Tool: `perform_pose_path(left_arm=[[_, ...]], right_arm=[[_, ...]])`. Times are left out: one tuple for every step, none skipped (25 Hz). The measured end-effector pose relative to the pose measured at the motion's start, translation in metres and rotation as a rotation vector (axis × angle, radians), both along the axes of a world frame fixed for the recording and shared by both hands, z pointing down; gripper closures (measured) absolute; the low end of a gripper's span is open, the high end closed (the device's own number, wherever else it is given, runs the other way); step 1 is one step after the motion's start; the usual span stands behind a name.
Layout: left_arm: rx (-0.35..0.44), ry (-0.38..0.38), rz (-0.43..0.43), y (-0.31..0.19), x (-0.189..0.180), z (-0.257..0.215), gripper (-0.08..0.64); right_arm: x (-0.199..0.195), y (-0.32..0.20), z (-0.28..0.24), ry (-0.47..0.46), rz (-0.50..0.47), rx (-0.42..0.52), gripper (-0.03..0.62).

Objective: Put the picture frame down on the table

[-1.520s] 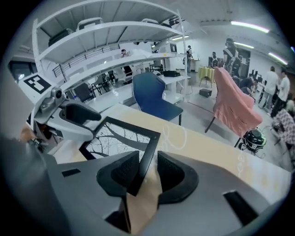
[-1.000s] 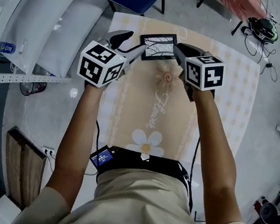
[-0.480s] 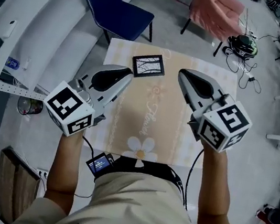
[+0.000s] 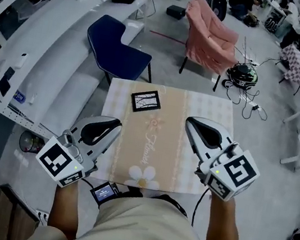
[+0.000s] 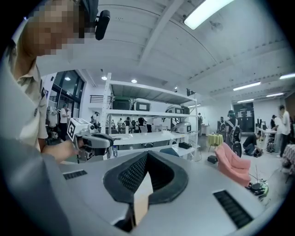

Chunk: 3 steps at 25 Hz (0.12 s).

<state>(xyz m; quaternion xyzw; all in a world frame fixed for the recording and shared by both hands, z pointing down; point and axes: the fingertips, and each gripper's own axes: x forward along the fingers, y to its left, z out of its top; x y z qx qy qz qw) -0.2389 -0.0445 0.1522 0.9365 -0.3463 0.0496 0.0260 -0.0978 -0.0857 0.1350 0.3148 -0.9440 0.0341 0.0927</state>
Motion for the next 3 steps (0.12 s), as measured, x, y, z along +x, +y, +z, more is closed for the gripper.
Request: perform_pose_path(left_arm=[[-0.003, 0.006, -0.011, 0.010, 0.001, -0.007, 0.532], [-0.008, 0.013, -0.023, 0.020, 0.001, -0.013, 0.532], [-0.014, 0.019, -0.035, 0.031, 0.002, -0.020, 0.532]], right_arm=[[0.005, 0.010, -0.007, -0.001, -0.002, -0.001, 0.589], [0.010, 0.019, -0.014, -0.001, -0.005, -0.002, 0.589], [0.015, 0.029, -0.020, -0.001, -0.008, -0.004, 0.589]])
